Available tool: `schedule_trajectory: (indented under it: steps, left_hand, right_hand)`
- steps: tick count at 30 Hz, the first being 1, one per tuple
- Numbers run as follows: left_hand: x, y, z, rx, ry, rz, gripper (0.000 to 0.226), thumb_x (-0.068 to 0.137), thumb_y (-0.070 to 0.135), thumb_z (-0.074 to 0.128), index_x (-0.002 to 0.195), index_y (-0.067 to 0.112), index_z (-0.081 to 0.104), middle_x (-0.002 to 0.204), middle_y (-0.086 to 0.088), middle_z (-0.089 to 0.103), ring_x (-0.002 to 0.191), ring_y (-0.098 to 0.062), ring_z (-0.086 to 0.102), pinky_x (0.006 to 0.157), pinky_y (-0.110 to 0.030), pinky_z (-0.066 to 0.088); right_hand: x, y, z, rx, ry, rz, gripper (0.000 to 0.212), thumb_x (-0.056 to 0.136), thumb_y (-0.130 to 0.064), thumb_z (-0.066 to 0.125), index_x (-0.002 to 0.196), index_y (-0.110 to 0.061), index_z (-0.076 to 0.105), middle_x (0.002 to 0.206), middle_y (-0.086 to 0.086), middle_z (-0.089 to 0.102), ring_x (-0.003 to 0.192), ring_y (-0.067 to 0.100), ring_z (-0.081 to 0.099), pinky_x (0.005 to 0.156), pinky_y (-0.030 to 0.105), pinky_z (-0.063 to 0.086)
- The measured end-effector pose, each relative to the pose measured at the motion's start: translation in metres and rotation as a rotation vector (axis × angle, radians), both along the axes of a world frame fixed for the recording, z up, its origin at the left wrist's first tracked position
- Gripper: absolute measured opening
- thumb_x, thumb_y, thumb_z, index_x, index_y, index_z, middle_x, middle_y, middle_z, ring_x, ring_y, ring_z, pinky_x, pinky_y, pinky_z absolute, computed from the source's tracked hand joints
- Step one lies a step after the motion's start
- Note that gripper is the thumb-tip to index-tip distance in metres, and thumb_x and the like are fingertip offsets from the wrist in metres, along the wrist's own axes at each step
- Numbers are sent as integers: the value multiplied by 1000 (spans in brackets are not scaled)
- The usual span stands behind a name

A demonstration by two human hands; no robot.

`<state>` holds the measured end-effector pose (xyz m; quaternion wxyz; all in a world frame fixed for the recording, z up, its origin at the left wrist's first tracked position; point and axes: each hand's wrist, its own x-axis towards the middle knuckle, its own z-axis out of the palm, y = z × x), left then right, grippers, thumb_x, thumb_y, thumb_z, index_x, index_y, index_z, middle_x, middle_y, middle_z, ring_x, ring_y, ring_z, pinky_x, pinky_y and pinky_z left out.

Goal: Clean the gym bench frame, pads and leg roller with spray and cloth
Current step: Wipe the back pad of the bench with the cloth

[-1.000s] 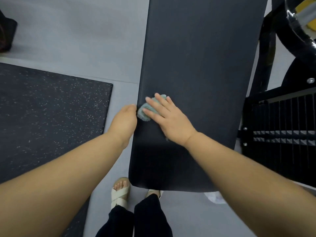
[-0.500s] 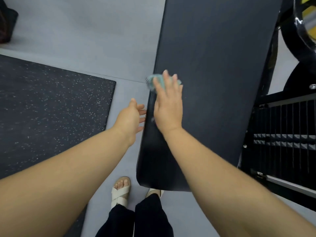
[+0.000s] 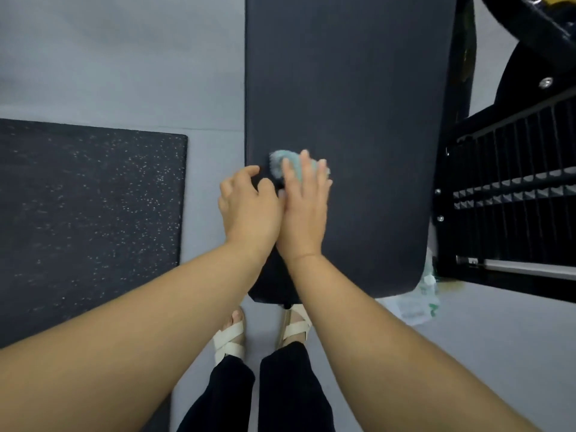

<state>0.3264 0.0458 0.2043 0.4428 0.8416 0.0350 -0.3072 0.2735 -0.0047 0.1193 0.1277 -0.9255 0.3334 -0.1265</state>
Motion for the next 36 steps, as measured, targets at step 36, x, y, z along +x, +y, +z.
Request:
schedule_trajectory:
  steps: [36]
  left_hand:
    - [-88,18,-27,213,-266,-273,37,96,24,40,131,18,50,142,2,39,131,-18,36,106,-28,26]
  right_hand:
    - [-106,-54,-6,-47,9,454,71,70,0,71,136,-14,49,147,14,38,134,43,32,110,50,23]
